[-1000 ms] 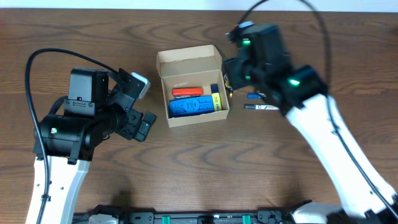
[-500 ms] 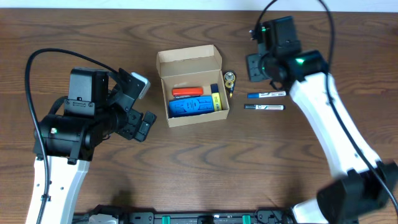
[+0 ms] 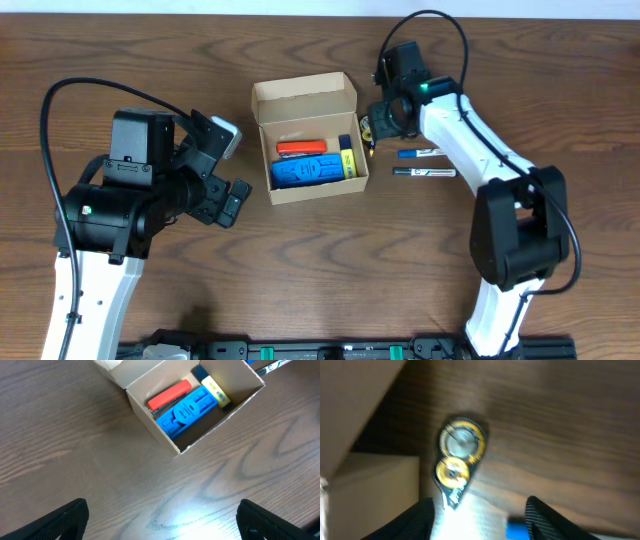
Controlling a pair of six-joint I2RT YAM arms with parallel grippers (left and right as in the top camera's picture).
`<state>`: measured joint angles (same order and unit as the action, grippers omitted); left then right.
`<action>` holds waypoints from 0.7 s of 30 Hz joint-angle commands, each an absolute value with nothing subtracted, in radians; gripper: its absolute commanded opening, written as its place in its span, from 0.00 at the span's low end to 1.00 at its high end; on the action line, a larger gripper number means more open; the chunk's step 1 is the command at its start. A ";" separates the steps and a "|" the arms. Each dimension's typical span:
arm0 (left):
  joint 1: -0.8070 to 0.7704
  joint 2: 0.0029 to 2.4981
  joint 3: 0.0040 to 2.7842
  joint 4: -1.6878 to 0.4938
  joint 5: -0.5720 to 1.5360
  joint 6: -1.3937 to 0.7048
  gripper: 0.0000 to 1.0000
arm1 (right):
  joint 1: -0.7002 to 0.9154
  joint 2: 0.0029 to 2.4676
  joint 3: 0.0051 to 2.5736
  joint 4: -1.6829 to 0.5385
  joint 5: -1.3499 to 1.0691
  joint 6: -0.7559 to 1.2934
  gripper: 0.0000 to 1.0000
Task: Pack container
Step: 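Grasp the correction tape roller with the right gripper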
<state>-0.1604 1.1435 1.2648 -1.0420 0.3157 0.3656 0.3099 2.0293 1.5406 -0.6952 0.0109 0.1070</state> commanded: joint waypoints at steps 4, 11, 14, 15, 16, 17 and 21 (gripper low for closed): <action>-0.156 1.143 1.276 -1.044 0.330 0.359 0.95 | 0.355 2.090 1.534 -0.640 -0.004 0.123 0.66; -0.156 1.143 1.276 -1.044 0.330 0.359 0.95 | 0.360 2.134 1.534 -0.596 -0.003 0.126 0.70; -0.156 1.143 1.276 -1.044 0.330 0.359 0.95 | 0.361 2.139 1.534 -0.586 0.019 0.131 0.73; -0.156 1.143 1.276 -1.044 0.330 0.359 0.95 | 0.361 2.140 1.534 -0.583 0.035 0.140 0.75; -0.156 1.143 1.276 -1.044 0.330 0.359 0.95 | 0.361 2.141 1.534 -0.581 0.042 0.142 0.76; -0.156 1.143 1.276 -1.044 0.330 0.359 0.95 | 0.361 2.142 1.534 -0.577 0.042 0.142 0.77; -0.156 1.143 1.276 -1.044 0.330 0.359 0.95 | 0.361 2.146 1.534 -0.562 0.041 0.147 0.78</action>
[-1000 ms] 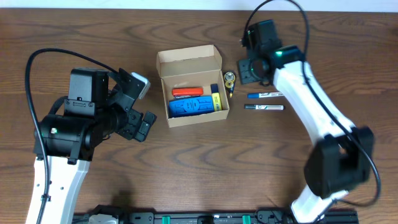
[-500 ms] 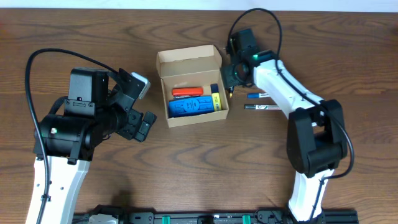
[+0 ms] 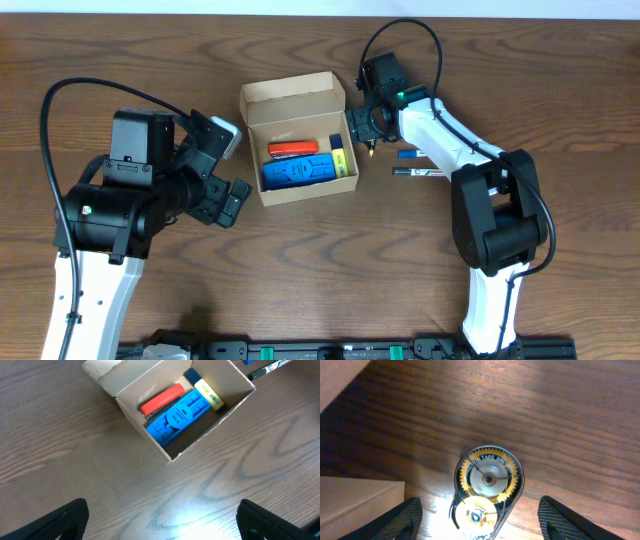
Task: Pack container
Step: 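Grasp the correction tape roller with the right gripper, then carry the correction tape left and lower it into the box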
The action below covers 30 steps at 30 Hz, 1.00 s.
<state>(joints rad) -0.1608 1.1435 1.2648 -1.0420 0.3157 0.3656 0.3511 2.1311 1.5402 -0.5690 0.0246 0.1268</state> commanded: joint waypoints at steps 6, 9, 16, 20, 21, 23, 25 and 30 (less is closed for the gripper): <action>-0.156 1.143 1.276 -1.044 0.330 0.359 0.95 | 0.361 2.171 1.534 -0.548 0.041 0.153 0.79; -0.156 1.143 1.276 -1.044 0.330 0.359 0.95 | 0.361 2.180 1.534 -0.548 0.041 0.157 0.79; -0.156 1.143 1.276 -1.044 0.330 0.359 0.95 | 0.361 2.193 1.534 -0.536 0.041 0.161 0.79; -0.155 1.143 1.276 -1.044 0.330 0.359 0.95 | 0.361 2.210 1.534 -0.538 0.041 0.164 0.78; -0.156 1.143 1.276 -1.044 0.330 0.359 0.95 | 0.361 2.211 1.534 -0.538 0.041 0.164 0.78; -0.156 1.143 1.276 -1.044 0.330 0.359 0.95 | 0.361 2.211 1.534 -0.538 0.041 0.164 0.75; -0.156 1.143 1.276 -1.044 0.330 0.359 0.95 | 0.361 2.211 1.534 -0.537 0.041 0.164 0.71; -0.156 1.143 1.276 -1.044 0.330 0.359 0.95 | 0.361 2.211 1.534 -0.539 0.041 0.164 0.62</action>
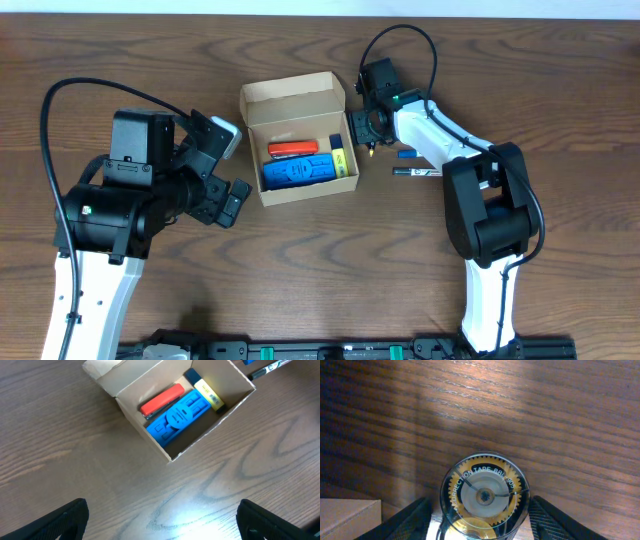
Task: Pack container
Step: 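Carry the correction tape left and lower it into the box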
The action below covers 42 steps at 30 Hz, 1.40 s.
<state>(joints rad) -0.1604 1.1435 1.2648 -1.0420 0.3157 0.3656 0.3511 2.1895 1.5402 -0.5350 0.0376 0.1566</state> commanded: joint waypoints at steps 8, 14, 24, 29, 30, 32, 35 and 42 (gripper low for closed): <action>-0.156 1.143 1.276 -1.044 0.330 0.359 0.95 | 0.360 2.204 1.537 -0.559 0.041 0.164 0.48; -0.156 1.143 1.276 -1.044 0.330 0.359 0.95 | 0.359 2.155 1.537 -0.569 0.041 0.164 0.39; -0.156 1.143 1.276 -1.044 0.330 0.359 0.95 | 0.359 1.879 1.537 -0.603 0.056 0.163 0.33; -0.156 1.143 1.276 -1.044 0.330 0.359 0.95 | 0.391 1.700 1.537 -0.607 0.048 0.157 0.32; -0.156 1.143 1.276 -1.044 0.330 0.359 0.95 | 0.407 1.676 1.537 -0.607 0.046 0.147 0.32; -0.156 1.143 1.276 -1.044 0.330 0.359 0.95 | 0.447 1.641 1.537 -0.605 0.043 0.104 0.32; -0.156 1.143 1.276 -1.044 0.330 0.359 0.95 | 0.507 1.633 1.537 -0.604 0.015 -0.013 0.31; -0.156 1.143 1.276 -1.044 0.330 0.359 0.95 | 0.585 1.725 1.537 -0.628 -0.219 -0.410 0.31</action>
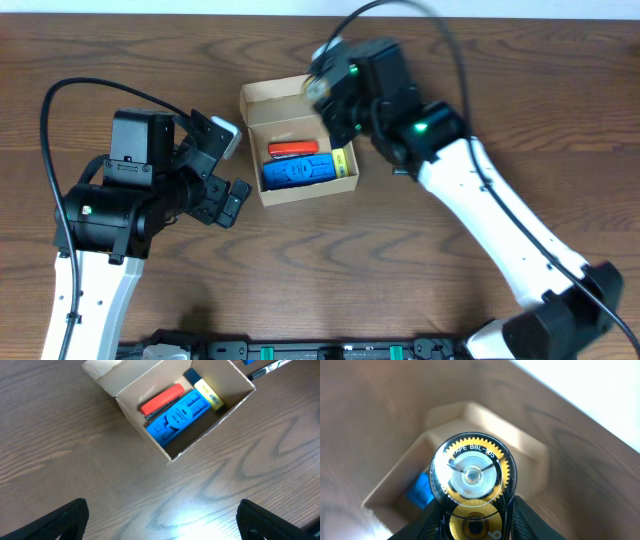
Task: Pack container
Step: 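Carry the correction tape left and lower it into the box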
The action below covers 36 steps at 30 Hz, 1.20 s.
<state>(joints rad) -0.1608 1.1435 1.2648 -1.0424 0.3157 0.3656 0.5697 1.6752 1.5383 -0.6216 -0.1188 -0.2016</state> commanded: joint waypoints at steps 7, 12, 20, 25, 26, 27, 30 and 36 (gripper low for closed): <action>-0.156 1.143 1.276 -1.044 0.330 0.359 0.95 | 0.591 1.851 1.537 -0.669 -0.443 -0.657 0.30; -0.156 1.143 1.276 -1.044 0.330 0.359 0.95 | 0.592 1.932 1.537 -0.669 -0.454 -0.743 0.30; -0.156 1.143 1.276 -1.044 0.330 0.359 0.95 | 0.608 2.028 1.537 -0.661 -0.453 -0.822 0.31; -0.156 1.143 1.276 -1.044 0.330 0.359 0.95 | 0.608 2.037 1.537 -0.642 -0.453 -0.820 0.40; -0.156 1.143 1.276 -1.044 0.330 0.359 0.95 | 0.609 2.037 1.537 -0.638 -0.453 -0.819 0.43; -0.156 1.143 1.276 -1.044 0.330 0.359 0.95 | 0.609 2.037 1.537 -0.633 -0.453 -0.815 0.49; -0.156 1.143 1.276 -1.044 0.330 0.359 0.95 | 0.609 2.037 1.537 -0.620 -0.453 -0.788 0.56; -0.156 1.143 1.276 -1.044 0.330 0.359 0.95 | 0.609 1.976 1.541 -0.617 -0.453 -0.739 0.57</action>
<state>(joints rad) -0.1604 1.1435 1.2648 -1.0420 0.3157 0.3656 0.5961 2.0274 1.5372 -0.6186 -0.4332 -0.7773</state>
